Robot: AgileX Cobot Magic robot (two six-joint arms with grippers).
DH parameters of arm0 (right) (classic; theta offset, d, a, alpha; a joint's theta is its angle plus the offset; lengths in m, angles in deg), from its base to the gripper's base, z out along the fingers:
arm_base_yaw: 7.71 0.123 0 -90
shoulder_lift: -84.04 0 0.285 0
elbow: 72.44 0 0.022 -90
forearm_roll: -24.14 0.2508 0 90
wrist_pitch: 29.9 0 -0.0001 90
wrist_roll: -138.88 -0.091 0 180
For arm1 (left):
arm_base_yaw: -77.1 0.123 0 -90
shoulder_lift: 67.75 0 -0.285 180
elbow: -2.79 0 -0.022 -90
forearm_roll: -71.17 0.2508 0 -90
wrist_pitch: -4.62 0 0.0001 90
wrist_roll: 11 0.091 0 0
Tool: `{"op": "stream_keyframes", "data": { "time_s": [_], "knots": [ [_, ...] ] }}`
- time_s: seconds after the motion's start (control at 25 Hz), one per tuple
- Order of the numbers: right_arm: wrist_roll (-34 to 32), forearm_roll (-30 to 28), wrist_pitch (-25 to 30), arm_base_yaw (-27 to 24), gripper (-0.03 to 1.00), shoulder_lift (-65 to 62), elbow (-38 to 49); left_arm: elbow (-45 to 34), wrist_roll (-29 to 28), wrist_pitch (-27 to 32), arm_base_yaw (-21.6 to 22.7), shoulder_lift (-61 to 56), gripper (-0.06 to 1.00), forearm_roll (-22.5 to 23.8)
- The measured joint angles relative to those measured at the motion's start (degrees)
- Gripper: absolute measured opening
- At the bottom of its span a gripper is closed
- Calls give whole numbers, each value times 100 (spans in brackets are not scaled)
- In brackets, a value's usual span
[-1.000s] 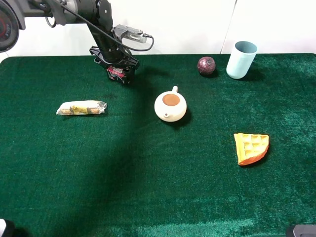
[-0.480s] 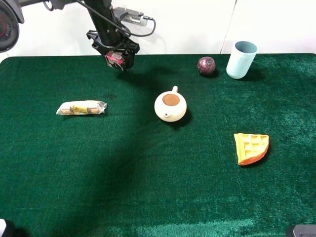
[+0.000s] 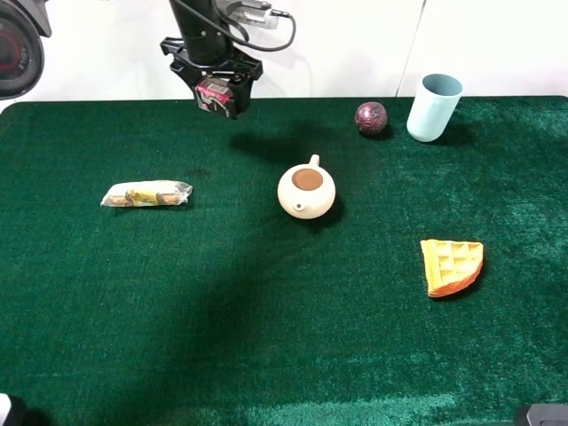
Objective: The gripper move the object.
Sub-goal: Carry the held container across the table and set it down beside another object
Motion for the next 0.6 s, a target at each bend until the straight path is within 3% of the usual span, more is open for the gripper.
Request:
{"op": "stream_keyframes", "data": {
  "time_s": [0.6],
  "knots": [
    [-2, 0, 0, 0, 69, 0, 0, 22, -146, 12, -578, -591, 79, -25]
  ]
}}
